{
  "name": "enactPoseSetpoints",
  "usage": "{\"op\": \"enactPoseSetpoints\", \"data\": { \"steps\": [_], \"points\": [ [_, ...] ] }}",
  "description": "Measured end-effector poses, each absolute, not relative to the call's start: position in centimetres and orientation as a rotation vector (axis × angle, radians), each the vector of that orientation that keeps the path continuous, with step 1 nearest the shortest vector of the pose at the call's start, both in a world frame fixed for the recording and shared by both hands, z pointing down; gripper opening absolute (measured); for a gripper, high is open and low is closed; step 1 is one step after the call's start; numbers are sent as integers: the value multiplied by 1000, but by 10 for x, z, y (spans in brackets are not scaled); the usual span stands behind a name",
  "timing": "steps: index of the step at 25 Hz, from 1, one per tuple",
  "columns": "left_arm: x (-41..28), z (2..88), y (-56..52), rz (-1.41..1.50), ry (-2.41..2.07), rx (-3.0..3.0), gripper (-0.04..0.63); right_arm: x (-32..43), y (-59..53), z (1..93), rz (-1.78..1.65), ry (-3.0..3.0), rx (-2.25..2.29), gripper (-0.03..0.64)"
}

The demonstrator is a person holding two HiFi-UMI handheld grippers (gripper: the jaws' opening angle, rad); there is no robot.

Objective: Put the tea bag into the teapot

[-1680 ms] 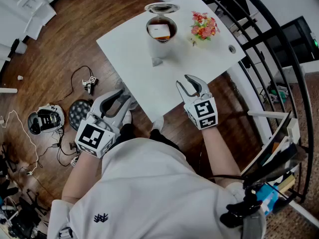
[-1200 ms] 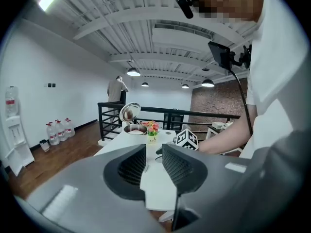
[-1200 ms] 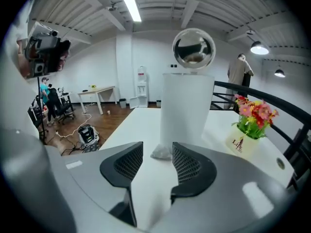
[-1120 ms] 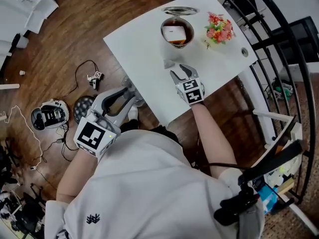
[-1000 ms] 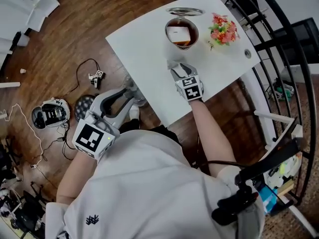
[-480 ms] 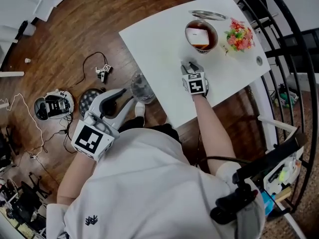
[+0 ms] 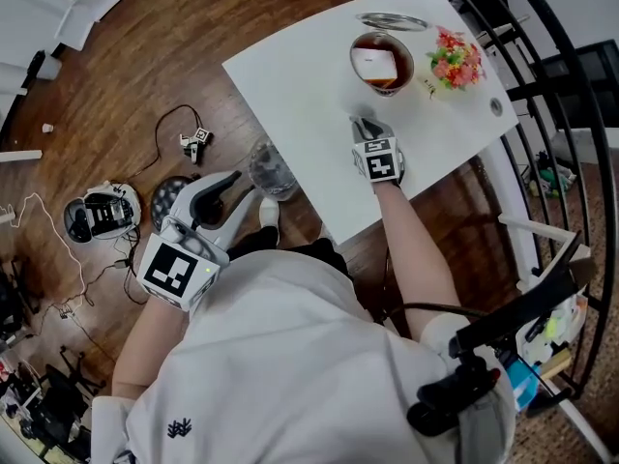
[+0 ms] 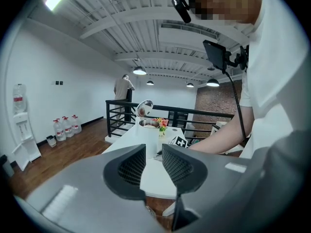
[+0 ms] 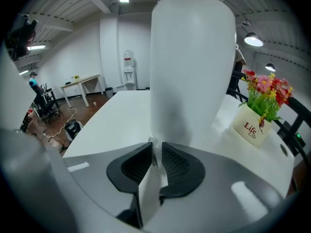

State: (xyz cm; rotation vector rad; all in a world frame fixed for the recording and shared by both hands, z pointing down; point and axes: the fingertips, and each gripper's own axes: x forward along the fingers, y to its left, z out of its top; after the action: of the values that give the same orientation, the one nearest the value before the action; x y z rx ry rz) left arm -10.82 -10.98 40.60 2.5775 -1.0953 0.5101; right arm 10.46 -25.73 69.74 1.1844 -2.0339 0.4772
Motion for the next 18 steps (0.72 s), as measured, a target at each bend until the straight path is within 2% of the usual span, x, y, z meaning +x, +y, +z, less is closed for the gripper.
{"op": "enactPoseSetpoints", "data": {
  "steps": [18],
  "points": [
    [-61,395,-102,387,-976,2713,80,146,-191,554,387,-2117,1242,57]
  ]
}}
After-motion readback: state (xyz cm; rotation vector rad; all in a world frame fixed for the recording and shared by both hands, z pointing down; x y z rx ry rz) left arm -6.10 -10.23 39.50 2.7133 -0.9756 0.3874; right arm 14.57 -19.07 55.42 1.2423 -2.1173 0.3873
